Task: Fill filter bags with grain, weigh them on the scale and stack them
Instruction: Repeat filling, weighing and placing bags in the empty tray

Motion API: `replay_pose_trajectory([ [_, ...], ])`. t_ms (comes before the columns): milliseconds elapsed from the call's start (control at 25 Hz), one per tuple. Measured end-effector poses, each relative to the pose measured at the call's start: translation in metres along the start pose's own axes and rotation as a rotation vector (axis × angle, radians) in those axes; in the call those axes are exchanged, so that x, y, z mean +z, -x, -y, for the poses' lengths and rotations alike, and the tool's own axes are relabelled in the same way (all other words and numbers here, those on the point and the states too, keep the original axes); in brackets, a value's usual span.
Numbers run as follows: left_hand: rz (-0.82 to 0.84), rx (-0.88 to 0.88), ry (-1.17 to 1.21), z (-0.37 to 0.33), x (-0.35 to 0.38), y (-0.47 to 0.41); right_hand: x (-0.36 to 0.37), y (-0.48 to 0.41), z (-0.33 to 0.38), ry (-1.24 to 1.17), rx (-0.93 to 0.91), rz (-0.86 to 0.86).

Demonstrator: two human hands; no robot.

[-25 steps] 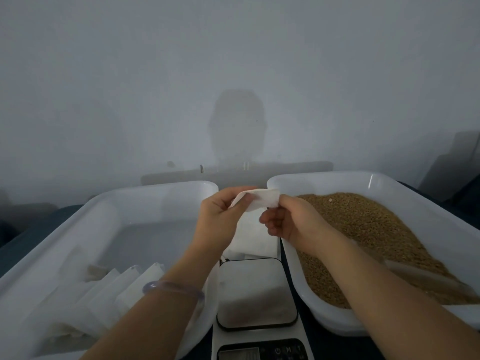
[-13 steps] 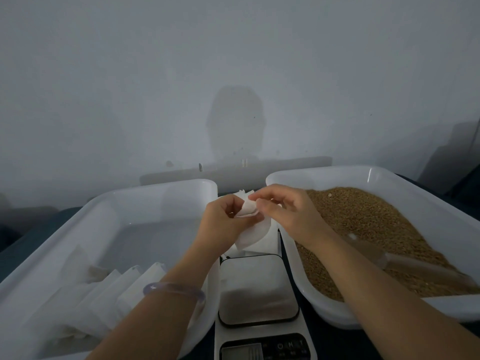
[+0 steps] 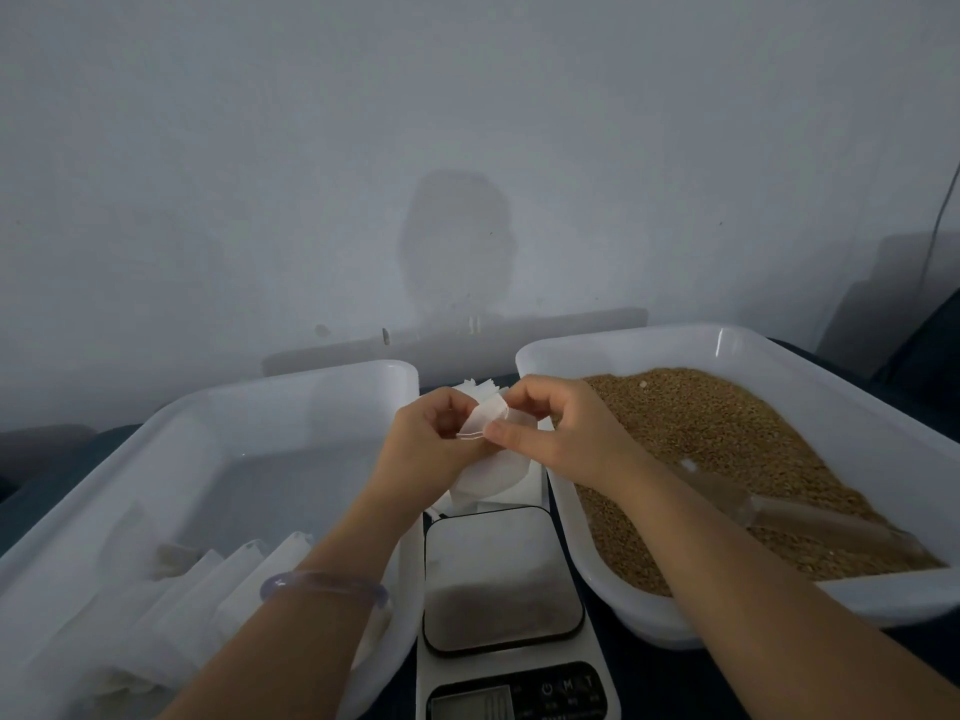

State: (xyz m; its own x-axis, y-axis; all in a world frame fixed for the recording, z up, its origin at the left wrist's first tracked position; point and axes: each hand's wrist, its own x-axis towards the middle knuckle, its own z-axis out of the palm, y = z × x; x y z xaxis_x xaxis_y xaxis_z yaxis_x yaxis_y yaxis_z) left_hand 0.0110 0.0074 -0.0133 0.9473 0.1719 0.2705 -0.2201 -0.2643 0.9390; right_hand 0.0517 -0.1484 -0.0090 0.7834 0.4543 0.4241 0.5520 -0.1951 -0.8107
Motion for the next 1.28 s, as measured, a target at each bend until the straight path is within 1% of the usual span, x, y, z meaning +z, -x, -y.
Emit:
replay_pose_trajectory([
  [160,0.004,-0.019,0.027,-0.001,-0.001,-0.001,-0.002,-0.001,0.001,-0.018,0.013,0.042],
  [360,0.03,-0.044,0.012,-0.002,-0.003,-0.002,-0.005,0.001,0.005,-0.085,0.062,0.049],
  [400,0.0,-0.051,0.003,-0.003,-0.004,-0.003,-0.005,0.001,0.005,-0.091,0.069,0.04],
  [440,-0.07,-0.04,-0.023,-0.002,-0.005,-0.003,-0.005,0.0,0.005,-0.09,0.066,0.033],
  [480,-0.173,-0.004,-0.099,-0.001,-0.007,-0.004,-0.006,0.0,0.005,-0.091,0.064,0.031],
  [520,-0.283,0.055,-0.225,0.0,-0.009,-0.004,-0.005,-0.001,0.004,-0.094,0.074,0.025],
  [600,-0.456,0.236,-0.467,-0.003,-0.011,0.0,-0.003,-0.001,0.002,-0.108,0.141,0.024],
  [640,-0.493,0.362,-0.519,-0.006,-0.011,0.002,-0.003,-0.002,0.001,-0.115,0.173,0.037],
  [680,-0.474,0.497,-0.541,-0.01,-0.012,0.004,-0.003,-0.003,0.0,-0.126,0.19,0.049],
  [720,-0.386,0.616,-0.571,-0.012,-0.01,0.005,-0.004,-0.004,0.0,-0.145,0.196,0.054],
  [760,-0.251,0.687,-0.636,-0.013,-0.008,0.005,-0.004,-0.005,0.001,-0.176,0.191,0.062],
  [800,-0.1,0.701,-0.742,-0.014,-0.006,0.005,-0.005,-0.005,0.002,-0.21,0.189,0.077],
  [840,0.018,0.672,-0.876,-0.013,-0.002,0.005,-0.006,-0.005,0.003,-0.238,0.187,0.104],
  [880,0.078,0.632,-0.997,-0.01,0.001,0.004,-0.007,-0.004,0.004,-0.264,0.18,0.143],
  [920,0.081,0.601,-1.072,-0.007,0.004,0.003,-0.008,-0.004,0.004,-0.294,0.165,0.195],
  [960,0.049,0.571,-1.093,-0.004,0.005,0.001,-0.008,-0.004,0.003,-0.329,0.145,0.246],
  [1040,-0.016,0.493,-1.038,-0.001,0.006,-0.003,-0.008,-0.005,0.0,-0.39,0.118,0.326],
  [1120,-0.048,0.396,-0.899,0.001,0.006,-0.003,-0.008,-0.007,-0.003,-0.413,0.12,0.376],
  [1200,-0.021,0.278,-0.739,0.005,0.005,-0.002,-0.007,-0.008,-0.005,-0.418,0.121,0.38],
  [1280,0.012,0.169,-0.656,0.008,0.003,0.0,-0.007,-0.009,-0.007,-0.396,0.122,0.361],
])
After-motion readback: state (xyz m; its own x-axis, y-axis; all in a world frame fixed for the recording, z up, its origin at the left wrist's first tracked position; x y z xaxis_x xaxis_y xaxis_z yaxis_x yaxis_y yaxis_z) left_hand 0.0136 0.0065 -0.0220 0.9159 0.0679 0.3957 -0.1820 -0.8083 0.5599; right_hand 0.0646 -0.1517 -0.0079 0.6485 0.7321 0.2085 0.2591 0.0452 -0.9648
